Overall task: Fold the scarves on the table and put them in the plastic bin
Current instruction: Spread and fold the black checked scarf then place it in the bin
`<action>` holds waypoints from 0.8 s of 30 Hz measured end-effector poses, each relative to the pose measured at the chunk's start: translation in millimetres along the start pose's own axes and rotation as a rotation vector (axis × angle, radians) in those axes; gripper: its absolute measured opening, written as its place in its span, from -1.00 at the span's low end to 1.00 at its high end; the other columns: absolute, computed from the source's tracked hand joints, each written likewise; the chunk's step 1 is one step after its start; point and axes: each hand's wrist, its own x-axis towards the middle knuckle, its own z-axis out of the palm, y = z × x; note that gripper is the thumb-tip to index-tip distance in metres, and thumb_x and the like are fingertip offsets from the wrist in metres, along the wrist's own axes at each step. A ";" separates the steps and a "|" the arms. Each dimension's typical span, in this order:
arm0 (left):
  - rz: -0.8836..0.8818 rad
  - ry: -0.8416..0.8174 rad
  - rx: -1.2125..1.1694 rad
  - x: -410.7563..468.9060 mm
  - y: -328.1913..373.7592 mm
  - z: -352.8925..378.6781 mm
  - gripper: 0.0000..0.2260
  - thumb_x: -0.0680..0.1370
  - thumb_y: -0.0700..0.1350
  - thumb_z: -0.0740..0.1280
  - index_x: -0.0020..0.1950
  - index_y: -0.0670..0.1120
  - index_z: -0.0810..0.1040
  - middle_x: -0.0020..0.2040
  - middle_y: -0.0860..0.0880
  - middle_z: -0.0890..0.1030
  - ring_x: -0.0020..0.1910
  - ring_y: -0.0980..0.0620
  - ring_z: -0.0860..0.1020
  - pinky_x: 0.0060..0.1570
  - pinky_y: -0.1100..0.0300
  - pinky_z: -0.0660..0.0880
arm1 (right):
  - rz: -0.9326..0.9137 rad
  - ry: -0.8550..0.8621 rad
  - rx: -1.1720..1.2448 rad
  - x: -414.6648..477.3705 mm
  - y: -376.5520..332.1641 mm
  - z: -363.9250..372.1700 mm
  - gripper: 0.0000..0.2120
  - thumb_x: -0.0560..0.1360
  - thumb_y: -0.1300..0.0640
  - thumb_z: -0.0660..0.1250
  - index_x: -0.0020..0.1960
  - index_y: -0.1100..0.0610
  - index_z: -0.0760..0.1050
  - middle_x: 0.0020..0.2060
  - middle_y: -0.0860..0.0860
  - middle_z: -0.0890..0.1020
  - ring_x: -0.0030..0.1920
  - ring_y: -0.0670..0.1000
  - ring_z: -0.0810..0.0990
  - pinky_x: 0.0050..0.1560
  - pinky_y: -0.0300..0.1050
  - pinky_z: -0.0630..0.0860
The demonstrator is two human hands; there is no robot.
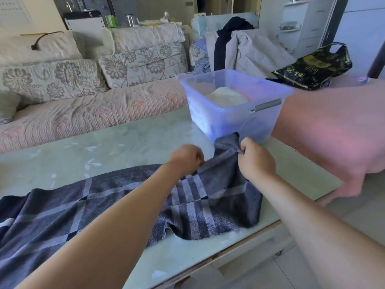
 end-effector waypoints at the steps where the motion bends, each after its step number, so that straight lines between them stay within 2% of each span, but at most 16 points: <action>1: -0.043 0.135 -0.102 4.1 0.5 -2.1 -0.85 0.55 -0.17 0.28 0.04 -0.03 0.63 0.03 -0.04 0.62 -0.13 -0.02 0.57 -0.16 0.17 0.48 | 0.001 0.046 0.024 2.2 3.6 0.0 -0.92 0.55 0.18 0.26 -0.04 0.04 0.37 -0.11 0.06 0.56 -0.16 0.17 0.43 -0.23 -0.05 0.29; 2: -0.062 0.243 -0.165 7.6 -0.8 -1.8 -0.84 0.56 -0.19 0.28 0.11 -0.07 0.60 0.09 -0.06 0.57 -0.14 -0.01 0.54 -0.16 0.18 0.45 | 0.002 0.056 0.047 3.6 6.5 0.3 -0.89 0.54 0.17 0.29 0.02 0.04 0.39 -0.06 0.07 0.58 -0.11 0.19 0.48 -0.21 -0.05 0.32; 3: -0.049 0.274 -0.175 8.4 -0.8 -0.9 -0.78 0.57 -0.20 0.29 0.20 -0.08 0.55 0.17 -0.07 0.52 -0.12 -0.02 0.53 -0.15 0.17 0.44 | 0.005 0.037 0.054 4.0 9.0 1.2 -0.81 0.52 0.14 0.34 0.10 0.04 0.41 0.01 0.08 0.59 -0.02 0.21 0.52 -0.17 -0.03 0.37; 6: -0.015 0.026 -0.019 6.8 -3.4 19.7 -0.55 0.56 -0.19 0.30 0.43 0.00 0.36 0.40 -0.07 0.34 0.09 -0.12 0.55 0.02 0.09 0.49 | 0.114 -0.150 -0.098 1.7 15.1 4.9 -0.52 0.46 0.09 0.39 0.32 0.11 0.32 0.21 0.13 0.50 0.22 0.25 0.50 0.07 0.05 0.46; 8: -0.024 -0.142 0.004 4.2 -3.9 33.7 -0.54 0.56 -0.12 0.28 0.47 0.04 0.33 0.39 -0.07 0.40 0.18 -0.13 0.53 0.15 0.02 0.51 | 0.228 -0.228 -0.183 -1.6 17.9 4.9 -0.57 0.44 0.11 0.36 0.25 0.16 0.32 0.20 0.16 0.48 0.22 0.25 0.51 0.04 0.02 0.44; 9: -0.018 -0.157 -0.002 3.1 -2.6 37.4 -0.54 0.57 -0.11 0.27 0.47 0.05 0.34 0.38 -0.07 0.43 0.21 -0.12 0.50 0.19 -0.02 0.50 | 0.240 -0.225 -0.189 -2.4 18.7 3.2 -0.66 0.44 0.13 0.35 0.17 0.16 0.36 0.16 0.14 0.51 0.17 0.23 0.54 -0.02 -0.02 0.43; 12: 0.029 0.039 -0.050 -2.0 10.5 33.9 -0.52 0.57 -0.19 0.24 0.47 0.08 0.33 0.40 -0.02 0.38 0.28 -0.09 0.43 0.23 -0.05 0.47 | 0.142 -0.169 -0.175 -3.3 13.4 -6.7 -0.88 0.43 0.18 0.30 -0.04 0.08 0.49 -0.04 0.05 0.60 -0.06 0.17 0.54 -0.15 -0.11 0.39; 14: 0.175 0.114 -0.084 -7.1 22.3 25.6 -0.45 0.54 -0.23 0.29 0.48 0.12 0.29 0.39 0.02 0.33 0.24 -0.04 0.44 0.15 0.00 0.49 | 0.060 -0.138 -0.120 -4.7 2.0 -12.4 -0.90 0.43 0.14 0.31 -0.06 0.03 0.55 -0.16 -0.01 0.57 -0.11 0.15 0.51 -0.18 -0.12 0.38; 15: 0.257 0.101 -0.088 -10.1 27.6 19.3 -0.41 0.51 -0.23 0.33 0.48 0.14 0.28 0.38 0.04 0.33 0.20 -0.01 0.45 0.08 0.03 0.51 | 0.017 -0.128 -0.070 -5.5 -5.5 -13.9 -0.89 0.42 0.10 0.33 -0.06 0.02 0.58 -0.20 -0.04 0.59 -0.13 0.13 0.52 -0.21 -0.12 0.39; 17: 0.365 0.048 -0.065 -13.5 30.9 8.5 -0.41 0.44 -0.16 0.43 0.43 0.13 0.38 0.32 0.06 0.39 0.11 0.04 0.50 -0.03 0.13 0.48 | -0.087 -0.182 0.127 -8.4 -20.6 -12.2 -0.87 0.38 0.04 0.39 -0.08 -0.03 0.64 -0.25 -0.08 0.66 -0.16 0.04 0.60 -0.21 -0.09 0.51; 18: 0.367 0.033 -0.053 -14.0 30.0 4.3 -0.52 0.43 -0.15 0.44 0.33 0.08 0.48 0.24 0.04 0.49 0.07 0.03 0.53 -0.08 0.18 0.45 | -0.130 -0.229 0.226 -10.5 -28.0 -9.8 -0.88 0.37 0.03 0.42 -0.10 -0.06 0.66 -0.27 -0.08 0.68 -0.17 -0.02 0.64 -0.18 -0.09 0.56; 20: 0.253 -0.005 -0.017 -18.4 24.0 -9.8 -0.88 0.46 -0.19 0.37 -0.03 -0.04 0.58 -0.06 -0.04 0.62 -0.08 -0.04 0.59 -0.20 0.19 0.41 | -0.182 -0.285 0.333 -13.8 -40.9 -4.2 -0.90 0.35 0.02 0.47 -0.12 -0.07 0.68 -0.28 -0.12 0.69 -0.18 -0.12 0.66 -0.11 -0.13 0.57; 21: 0.200 -0.012 0.002 -20.7 17.5 -18.1 -0.93 0.47 -0.21 0.34 -0.17 -0.06 0.54 -0.18 -0.07 0.62 -0.17 -0.06 0.58 -0.25 0.18 0.40 | -0.184 -0.295 0.360 -15.4 -46.2 -2.4 -0.88 0.33 0.03 0.49 -0.12 -0.09 0.67 -0.26 -0.15 0.70 -0.18 -0.15 0.66 -0.09 -0.16 0.56; 22: 0.176 0.000 0.011 -22.7 8.0 -25.2 -0.88 0.48 -0.24 0.32 -0.23 -0.06 0.52 -0.24 -0.07 0.61 -0.24 -0.05 0.56 -0.27 0.17 0.41 | -0.171 -0.305 0.361 -16.5 -50.2 -1.1 -0.83 0.30 0.02 0.51 -0.11 -0.11 0.65 -0.23 -0.18 0.70 -0.16 -0.16 0.66 -0.06 -0.17 0.58; 24: 0.162 0.045 0.045 -30.1 -13.8 -41.2 -0.84 0.48 -0.32 0.29 -0.15 -0.09 0.61 -0.21 -0.06 0.63 -0.25 -0.02 0.53 -0.24 0.16 0.46 | -0.159 -0.351 0.195 -17.2 -56.5 0.0 -0.73 0.24 -0.03 0.52 -0.07 -0.07 0.62 -0.16 -0.17 0.68 -0.10 -0.08 0.65 0.00 -0.11 0.59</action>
